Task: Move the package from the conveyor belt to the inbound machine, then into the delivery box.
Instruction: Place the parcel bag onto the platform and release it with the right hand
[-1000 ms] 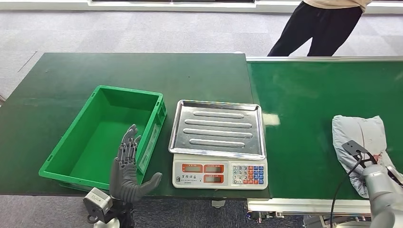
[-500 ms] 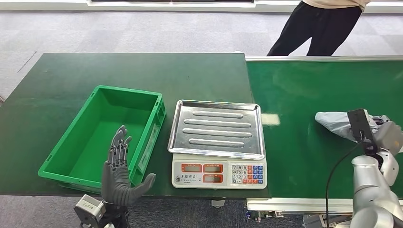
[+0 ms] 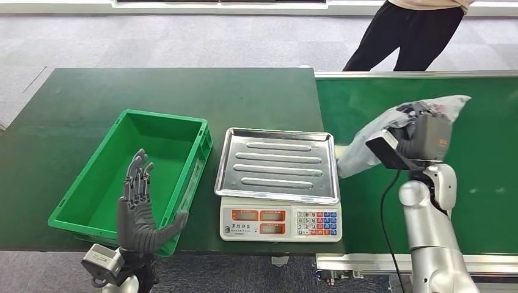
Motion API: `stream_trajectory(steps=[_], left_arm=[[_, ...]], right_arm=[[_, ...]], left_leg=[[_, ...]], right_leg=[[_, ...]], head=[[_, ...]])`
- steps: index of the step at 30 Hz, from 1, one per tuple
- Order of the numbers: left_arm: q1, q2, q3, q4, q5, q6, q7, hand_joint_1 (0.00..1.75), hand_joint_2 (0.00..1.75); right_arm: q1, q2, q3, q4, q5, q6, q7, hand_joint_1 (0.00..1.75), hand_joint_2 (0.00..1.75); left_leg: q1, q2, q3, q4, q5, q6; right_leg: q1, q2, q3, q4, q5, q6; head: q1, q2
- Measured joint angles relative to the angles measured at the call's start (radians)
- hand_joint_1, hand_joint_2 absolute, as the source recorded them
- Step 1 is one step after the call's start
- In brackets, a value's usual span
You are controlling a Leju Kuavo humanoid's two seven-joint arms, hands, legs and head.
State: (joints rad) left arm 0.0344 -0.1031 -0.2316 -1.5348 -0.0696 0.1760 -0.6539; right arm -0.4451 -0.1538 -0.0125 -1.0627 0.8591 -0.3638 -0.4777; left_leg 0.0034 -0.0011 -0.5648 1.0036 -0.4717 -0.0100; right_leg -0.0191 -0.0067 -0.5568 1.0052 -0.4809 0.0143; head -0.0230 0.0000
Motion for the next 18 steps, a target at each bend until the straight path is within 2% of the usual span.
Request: stream_trajectory(steps=[2,6,9,13,18], left_arm=[[-0.002,0.002,0.015,0.000,-0.002,0.003,-0.010,0.00,1.75],[-0.005,0.005,0.044,-0.008,-0.004,0.012,-0.018,0.00,1.75],[-0.008,0.006,0.062,-0.017,-0.005,0.012,-0.017,0.00,1.75],[-0.013,0.006,0.077,-0.019,-0.005,0.012,-0.016,0.00,1.75],[-0.016,0.007,0.083,-0.019,-0.006,0.012,-0.014,0.00,1.75]], right_arm=[[-0.016,0.017,0.092,-0.024,0.022,0.029,-0.006,1.75,1.75],[-0.056,0.074,0.255,-0.039,0.067,-0.012,0.006,1.75,1.75],[-0.083,0.117,0.341,-0.068,0.085,-0.018,0.024,1.75,1.75],[-0.112,0.152,0.417,-0.089,0.095,-0.017,0.034,1.75,1.75],[-0.133,0.176,0.452,-0.091,0.088,-0.017,0.034,1.75,1.75]], left_leg=[[0.000,0.001,0.000,0.000,0.001,-0.001],[0.000,0.001,0.000,0.000,0.002,-0.003],[0.001,0.001,0.000,0.000,0.002,-0.003],[0.001,0.001,-0.001,0.000,0.002,-0.003],[0.001,0.001,-0.001,0.000,0.002,-0.003]], right_leg=[[0.001,0.001,-0.001,0.000,0.001,-0.001],[0.001,0.002,-0.002,0.001,0.001,-0.002],[0.002,0.001,-0.003,0.001,0.001,-0.002],[0.002,0.001,-0.003,0.001,0.001,-0.002],[0.001,0.001,-0.003,0.001,0.001,-0.002]], head=[[0.000,0.000],[0.000,0.000],[0.000,0.000],[0.000,0.000],[0.000,0.000]])
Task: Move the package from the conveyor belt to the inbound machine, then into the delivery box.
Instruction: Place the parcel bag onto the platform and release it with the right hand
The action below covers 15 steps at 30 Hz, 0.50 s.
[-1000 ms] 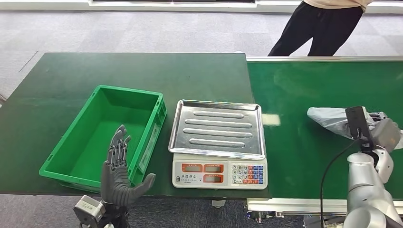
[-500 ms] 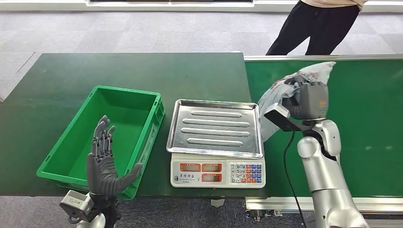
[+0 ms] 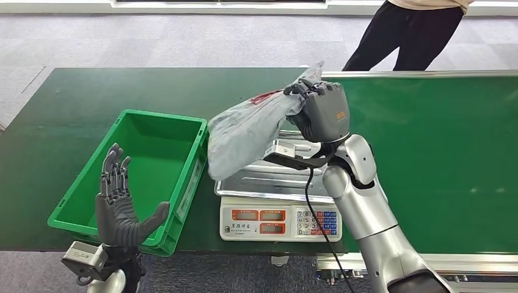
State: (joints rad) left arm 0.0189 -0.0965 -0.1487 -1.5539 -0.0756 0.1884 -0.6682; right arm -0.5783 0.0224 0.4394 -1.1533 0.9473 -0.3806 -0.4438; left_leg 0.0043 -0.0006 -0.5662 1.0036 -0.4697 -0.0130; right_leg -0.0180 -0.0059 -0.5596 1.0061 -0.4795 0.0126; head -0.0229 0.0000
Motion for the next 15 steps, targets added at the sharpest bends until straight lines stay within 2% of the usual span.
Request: stream_trajectory(steps=[4,9,12,15], left_arm=[[-0.002,0.000,0.000,0.000,-0.007,0.000,0.003,0.00,1.75],[-0.009,-0.003,0.000,0.000,-0.019,-0.008,0.014,0.00,1.75],[-0.014,-0.006,0.003,0.000,-0.027,-0.016,0.019,0.00,1.75],[-0.016,-0.008,0.012,0.000,-0.032,-0.030,0.023,0.00,1.75]], right_arm=[[-0.043,0.021,0.013,-0.004,-0.038,0.031,0.000,1.75,1.75],[-0.111,0.046,0.019,0.019,-0.036,0.163,0.078,1.75,1.75],[-0.152,0.051,0.022,0.129,-0.014,0.229,0.119,1.75,1.75],[-0.172,0.052,0.023,0.273,-0.003,0.244,0.122,1.75,1.75]], left_leg=[[0.000,0.000,0.000,0.001,0.000,0.000],[0.000,0.000,0.000,0.001,0.000,0.000],[0.000,0.000,0.000,0.001,0.000,0.000],[0.000,-0.001,0.000,0.001,0.000,0.000]], right_leg=[[0.000,0.000,0.000,0.000,0.000,0.000],[0.000,0.000,0.000,0.000,0.000,0.000],[0.000,0.000,0.000,0.000,0.001,0.000],[0.000,-0.001,0.000,0.000,0.001,0.000]], head=[[0.000,0.000],[0.000,0.000],[0.000,0.000],[0.000,0.000]])
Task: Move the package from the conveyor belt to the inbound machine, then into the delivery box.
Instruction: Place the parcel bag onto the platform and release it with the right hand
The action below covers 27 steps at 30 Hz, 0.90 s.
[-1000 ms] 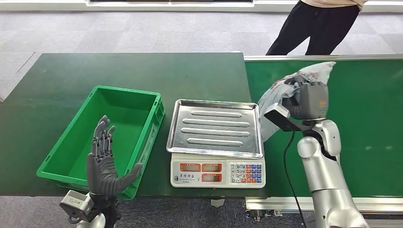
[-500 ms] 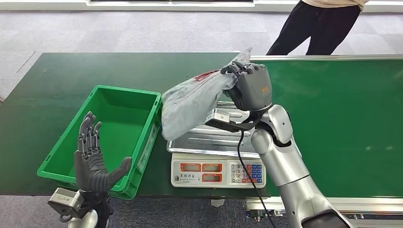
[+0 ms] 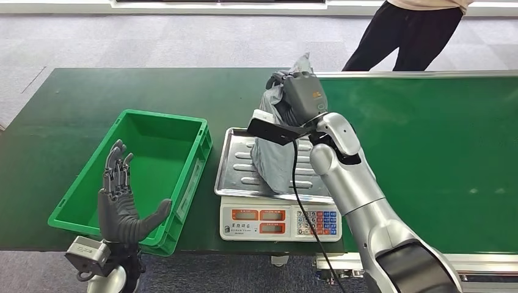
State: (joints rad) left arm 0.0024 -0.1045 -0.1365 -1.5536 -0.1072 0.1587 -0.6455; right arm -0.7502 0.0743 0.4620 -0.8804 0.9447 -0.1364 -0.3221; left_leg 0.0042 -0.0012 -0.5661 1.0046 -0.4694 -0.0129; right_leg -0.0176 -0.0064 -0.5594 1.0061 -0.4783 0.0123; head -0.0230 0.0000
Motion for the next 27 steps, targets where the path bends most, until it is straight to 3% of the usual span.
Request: stream_trajectory(steps=[7,15,19,24,27], left_arm=[[-0.002,-0.001,0.012,0.002,-0.003,-0.012,0.004,0.00,1.75],[-0.003,-0.001,0.012,0.004,-0.003,-0.012,0.004,0.00,1.75],[-0.003,-0.002,0.011,0.006,-0.013,-0.022,0.038,0.00,1.75],[-0.030,-0.010,-0.034,0.060,-0.165,-0.042,0.219,0.00,1.75],[-0.068,-0.024,-0.076,0.114,-0.239,-0.031,0.267,0.00,1.75]], right_arm=[[-0.012,-0.003,-0.005,0.221,-0.009,0.015,-0.018,1.75,1.75],[-0.023,-0.001,-0.013,0.295,-0.004,0.010,-0.054,1.75,1.75],[-0.018,0.008,-0.013,0.288,0.013,0.010,-0.068,0.01,1.75],[0.040,0.010,-0.013,0.170,0.018,-0.021,-0.074,0.00,1.75],[0.089,0.010,-0.013,0.057,0.024,-0.017,-0.054,0.00,1.75]], left_leg=[[0.000,0.000,0.000,0.000,0.000,0.000],[0.000,0.001,0.000,0.000,0.000,0.000],[0.000,0.001,0.001,0.000,0.000,0.000],[0.000,0.001,0.000,0.001,0.000,0.000],[0.000,0.002,0.000,0.001,0.000,0.000]], right_leg=[[0.000,0.001,-0.001,0.000,0.000,0.000],[0.000,0.001,-0.001,0.000,0.000,0.000],[0.000,0.002,-0.001,0.000,0.001,-0.001],[0.000,0.001,-0.001,0.000,0.001,-0.001],[0.000,0.002,-0.002,0.000,0.001,-0.001]], head=[[0.000,0.000],[0.000,0.000],[0.000,0.000],[0.000,0.000],[0.000,0.000]])
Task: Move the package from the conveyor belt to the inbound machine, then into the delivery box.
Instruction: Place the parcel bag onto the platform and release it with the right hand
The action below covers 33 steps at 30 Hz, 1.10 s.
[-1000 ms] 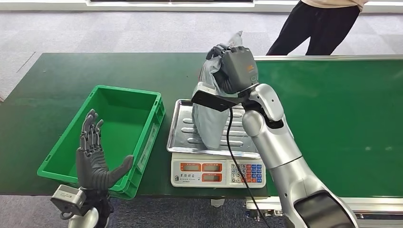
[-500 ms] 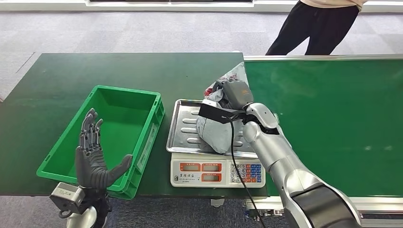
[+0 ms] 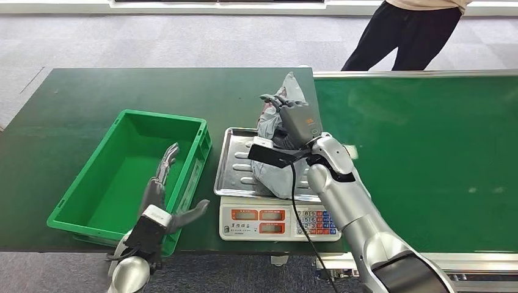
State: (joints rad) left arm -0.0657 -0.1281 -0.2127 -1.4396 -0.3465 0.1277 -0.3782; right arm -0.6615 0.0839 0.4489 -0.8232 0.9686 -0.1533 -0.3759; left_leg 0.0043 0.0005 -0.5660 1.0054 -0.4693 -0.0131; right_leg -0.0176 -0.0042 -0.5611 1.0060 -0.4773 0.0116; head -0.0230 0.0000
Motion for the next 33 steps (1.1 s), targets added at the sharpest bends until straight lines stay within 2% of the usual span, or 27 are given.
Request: stream_trajectory(steps=[7,10,16,24,29,33], left_arm=[[-0.042,-0.009,-0.037,0.059,-0.013,0.005,0.012,0.00,1.75],[-0.065,-0.014,-0.052,0.080,-0.041,-0.012,0.045,0.00,1.75],[-0.227,-0.043,-0.094,0.233,-0.126,-0.007,0.149,0.00,1.75],[-0.425,-0.113,-0.124,0.480,-0.212,0.065,0.219,0.00,1.75],[-0.534,-0.176,-0.160,0.636,-0.241,0.119,0.257,0.00,1.75],[-0.595,-0.208,-0.214,0.715,-0.211,0.149,0.292,0.00,1.75]], right_arm=[[0.055,-0.007,0.000,-0.133,0.004,0.006,0.010,0.00,1.75],[0.072,-0.013,0.000,-0.169,0.000,-0.009,0.007,0.00,1.75],[0.183,-0.048,-0.025,-0.330,-0.085,-0.040,-0.007,0.00,1.75],[0.341,-0.070,-0.078,-0.475,-0.186,-0.066,-0.035,0.00,1.75],[0.392,-0.073,-0.094,-0.560,-0.241,-0.140,-0.087,0.00,1.75],[0.410,-0.077,-0.109,-0.628,-0.280,-0.190,-0.118,0.00,1.75]], left_leg=[[0.000,0.001,0.000,0.000,0.000,0.000],[0.000,0.000,0.000,0.000,0.000,0.000],[0.000,-0.001,-0.001,0.001,0.000,0.001],[0.000,-0.001,-0.002,0.002,0.000,0.001],[0.000,-0.001,-0.003,0.003,0.000,0.001],[0.000,0.000,-0.003,0.003,0.000,0.001]], right_leg=[[0.000,0.002,-0.001,0.000,0.000,0.000],[0.000,0.001,-0.002,0.000,0.000,0.000],[0.000,-0.001,-0.001,0.000,0.001,0.001],[0.000,-0.001,-0.002,0.000,0.002,0.001],[0.000,-0.001,-0.002,0.000,0.002,0.001],[0.000,0.001,-0.003,0.000,0.002,0.001]], head=[[0.000,0.000],[0.000,0.000],[0.000,0.000],[0.000,0.000],[0.000,0.000],[0.000,0.000]])
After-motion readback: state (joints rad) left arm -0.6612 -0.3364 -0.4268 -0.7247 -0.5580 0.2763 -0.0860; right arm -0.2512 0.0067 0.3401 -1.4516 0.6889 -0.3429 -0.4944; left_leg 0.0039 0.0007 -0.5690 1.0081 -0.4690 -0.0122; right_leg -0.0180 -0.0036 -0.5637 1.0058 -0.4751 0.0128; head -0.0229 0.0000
